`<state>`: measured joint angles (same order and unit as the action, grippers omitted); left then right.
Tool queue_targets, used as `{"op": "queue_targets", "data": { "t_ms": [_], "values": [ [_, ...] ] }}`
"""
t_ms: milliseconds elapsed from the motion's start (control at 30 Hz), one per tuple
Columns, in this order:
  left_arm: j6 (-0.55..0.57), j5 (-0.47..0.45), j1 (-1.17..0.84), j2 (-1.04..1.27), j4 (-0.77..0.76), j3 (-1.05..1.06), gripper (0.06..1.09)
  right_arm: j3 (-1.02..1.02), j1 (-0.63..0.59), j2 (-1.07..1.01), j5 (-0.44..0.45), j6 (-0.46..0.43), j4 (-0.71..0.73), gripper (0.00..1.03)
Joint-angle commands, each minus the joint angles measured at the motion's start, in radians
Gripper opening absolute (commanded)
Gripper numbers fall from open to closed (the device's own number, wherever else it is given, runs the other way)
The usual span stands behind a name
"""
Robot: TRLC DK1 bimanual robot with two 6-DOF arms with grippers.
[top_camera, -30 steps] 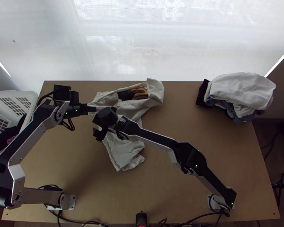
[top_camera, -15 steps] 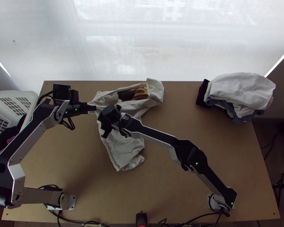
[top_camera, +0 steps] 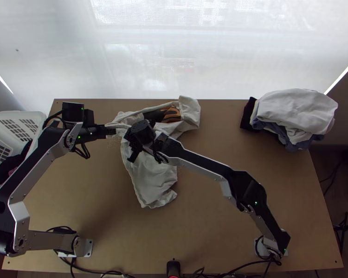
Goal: Fold the t-shirt
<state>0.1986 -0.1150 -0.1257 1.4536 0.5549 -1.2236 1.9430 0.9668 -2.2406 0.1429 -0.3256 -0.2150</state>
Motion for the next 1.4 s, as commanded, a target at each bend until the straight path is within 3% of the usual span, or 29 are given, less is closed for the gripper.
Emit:
{"op": "queue_targets", "data": {
  "t_ms": [0,800,1000,1367],
  "values": [
    [0.005,0.0,0.02,-0.021,0.0,0.019,0.09,-0.101,-0.062,0.207,0.007,0.034,-0.027,0.03],
    [0.024,-0.035,0.115,-0.196,0.04,0.095,0.09,-0.745,-0.41,0.969,0.006,-0.001,-0.184,0.03],
    [0.019,-0.045,0.133,-0.205,0.053,0.108,0.09,-0.905,-0.453,1.102,0.006,0.002,-0.219,0.03],
    [-0.008,-0.055,0.052,-0.242,0.039,0.345,0.09,-1.159,-0.462,1.219,-0.049,0.02,-0.27,0.03]
  ]
}}
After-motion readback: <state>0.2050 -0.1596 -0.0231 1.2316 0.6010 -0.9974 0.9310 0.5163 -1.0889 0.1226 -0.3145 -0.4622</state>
